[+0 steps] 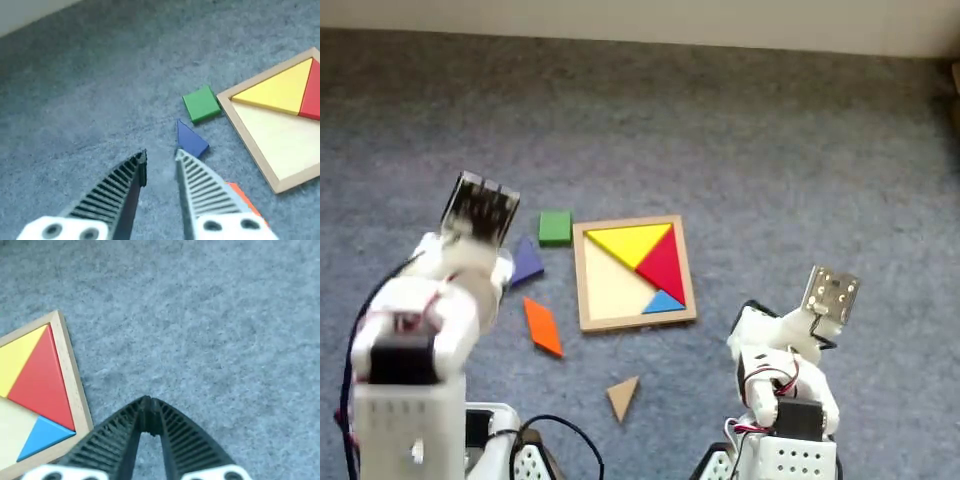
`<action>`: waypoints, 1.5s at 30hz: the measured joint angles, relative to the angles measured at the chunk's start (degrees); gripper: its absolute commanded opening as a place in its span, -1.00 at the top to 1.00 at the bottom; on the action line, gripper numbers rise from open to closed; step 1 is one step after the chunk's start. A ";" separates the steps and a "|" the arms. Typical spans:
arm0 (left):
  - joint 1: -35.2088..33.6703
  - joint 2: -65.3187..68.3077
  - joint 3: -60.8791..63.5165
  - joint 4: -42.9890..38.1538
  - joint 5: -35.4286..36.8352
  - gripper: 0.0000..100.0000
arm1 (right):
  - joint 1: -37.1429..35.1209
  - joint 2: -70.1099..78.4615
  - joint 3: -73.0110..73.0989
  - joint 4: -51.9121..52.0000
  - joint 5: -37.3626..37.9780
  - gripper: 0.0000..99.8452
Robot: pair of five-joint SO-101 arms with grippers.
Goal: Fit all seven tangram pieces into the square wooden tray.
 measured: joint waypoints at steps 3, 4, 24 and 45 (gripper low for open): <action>0.00 14.68 -6.07 0.00 0.00 0.55 | 0.00 0.00 0.00 0.00 0.00 0.99; 0.00 19.25 -8.00 -0.09 0.00 0.55 | 0.00 0.00 0.00 0.00 0.00 0.99; 0.00 76.92 -45.89 -0.62 21.71 0.54 | 0.00 0.00 0.00 0.00 0.00 0.99; 2.55 102.86 -72.44 12.31 24.97 0.42 | 0.00 0.00 0.00 0.00 0.00 0.99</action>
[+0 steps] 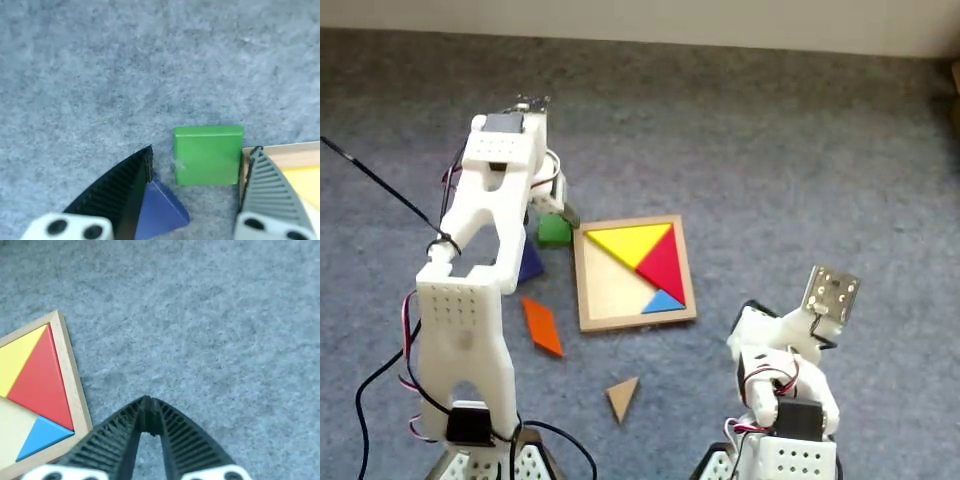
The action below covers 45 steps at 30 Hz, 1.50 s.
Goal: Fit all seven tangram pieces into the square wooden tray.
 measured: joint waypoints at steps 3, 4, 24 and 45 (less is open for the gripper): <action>-0.09 1.76 -1.76 0.62 -0.09 0.48 | 0.00 0.00 0.00 0.00 0.00 0.99; 0.00 2.11 -2.20 0.79 -0.09 0.51 | 0.00 0.00 0.00 0.00 0.00 0.99; -3.69 3.25 -2.73 0.97 0.09 0.55 | 0.00 0.00 0.00 0.00 0.00 0.99; -2.02 3.25 -4.40 4.31 0.09 0.68 | 0.09 0.00 0.00 0.00 0.00 0.99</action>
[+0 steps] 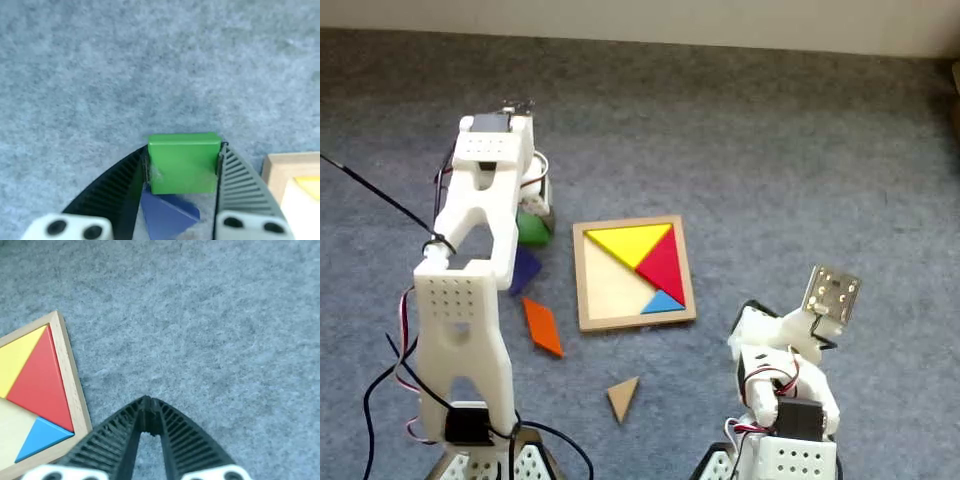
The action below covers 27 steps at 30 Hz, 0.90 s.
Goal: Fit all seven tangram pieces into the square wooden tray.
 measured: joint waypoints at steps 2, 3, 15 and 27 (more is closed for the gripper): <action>0.97 -0.79 -0.97 2.20 0.00 0.68 | 0.00 0.00 0.00 0.00 0.00 0.99; 1.49 -1.58 -1.41 3.25 0.00 0.68 | 0.00 0.00 0.00 0.00 0.00 0.99; 12.75 -12.92 3.78 9.14 -0.18 0.68 | 0.00 0.00 0.00 0.00 0.00 0.99; 24.79 -18.64 19.25 6.33 0.00 0.68 | 0.00 0.00 0.00 0.00 0.00 0.99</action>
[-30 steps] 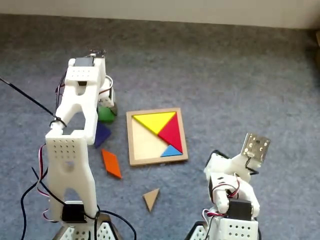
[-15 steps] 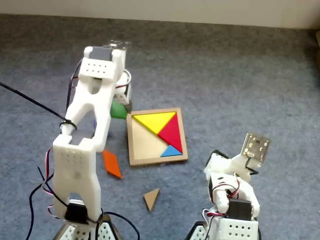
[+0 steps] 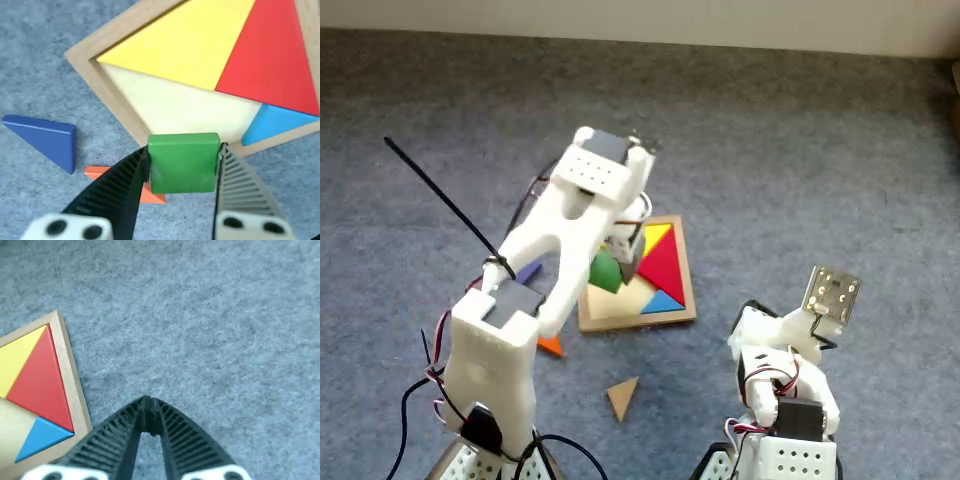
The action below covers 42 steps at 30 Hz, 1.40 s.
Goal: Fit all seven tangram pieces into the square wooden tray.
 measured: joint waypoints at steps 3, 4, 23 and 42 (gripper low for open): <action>0.70 0.00 3.69 -2.81 0.00 0.68 | 0.00 0.00 0.00 0.00 0.00 0.99; 0.79 0.00 4.31 -3.60 0.00 0.68 | 0.00 0.00 0.00 0.00 0.00 0.99; 0.62 0.00 5.19 -8.70 0.00 0.68 | 0.00 0.00 0.00 0.00 0.00 0.99; 0.62 -5.98 5.10 -6.51 0.00 0.65 | 0.62 0.00 0.00 0.00 0.00 0.99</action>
